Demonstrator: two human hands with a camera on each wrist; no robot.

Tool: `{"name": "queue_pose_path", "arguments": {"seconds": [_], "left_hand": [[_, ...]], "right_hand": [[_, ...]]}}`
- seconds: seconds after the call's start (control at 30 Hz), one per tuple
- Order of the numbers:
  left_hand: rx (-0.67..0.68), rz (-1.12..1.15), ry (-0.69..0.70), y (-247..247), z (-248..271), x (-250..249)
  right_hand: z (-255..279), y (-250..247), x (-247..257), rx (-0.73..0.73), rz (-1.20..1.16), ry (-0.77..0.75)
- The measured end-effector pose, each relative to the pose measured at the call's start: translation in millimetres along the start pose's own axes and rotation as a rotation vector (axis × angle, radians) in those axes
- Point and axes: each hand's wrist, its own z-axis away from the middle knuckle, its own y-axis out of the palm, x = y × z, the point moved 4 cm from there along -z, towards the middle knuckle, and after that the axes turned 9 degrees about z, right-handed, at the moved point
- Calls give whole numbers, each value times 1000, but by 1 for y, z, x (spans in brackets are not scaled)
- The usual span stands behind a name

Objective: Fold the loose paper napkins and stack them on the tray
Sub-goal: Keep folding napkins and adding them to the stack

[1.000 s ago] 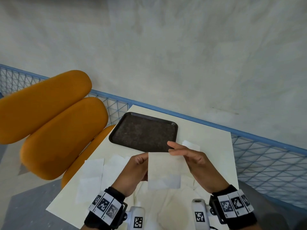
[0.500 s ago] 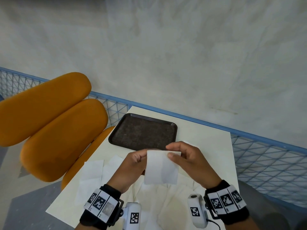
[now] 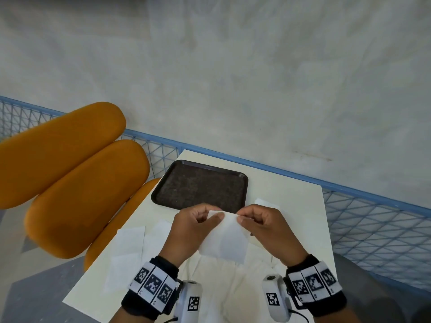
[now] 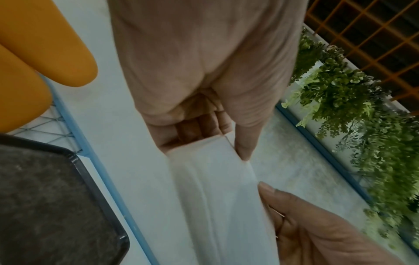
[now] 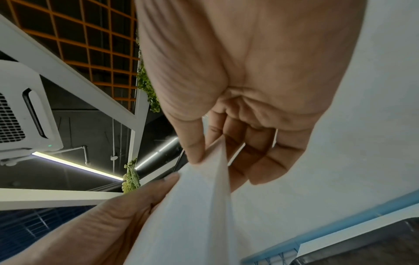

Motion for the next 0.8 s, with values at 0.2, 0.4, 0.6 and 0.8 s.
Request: {"name": "queue_pose_path", "arguments": {"seconds": [0.2, 0.4, 0.6, 0.8], "left_hand": [[48, -64, 19, 1, 2, -1], [-52, 33, -38, -14, 7, 8], [-114, 212, -131, -11, 8, 11], [-68, 239, -227, -6, 10, 18]], "right_hand": [[-3, 12, 10, 53, 105, -82], [5, 4, -2, -1, 48, -27], [12, 16, -15, -78, -264, 116], [14, 24, -28, -55, -352, 142]]}}
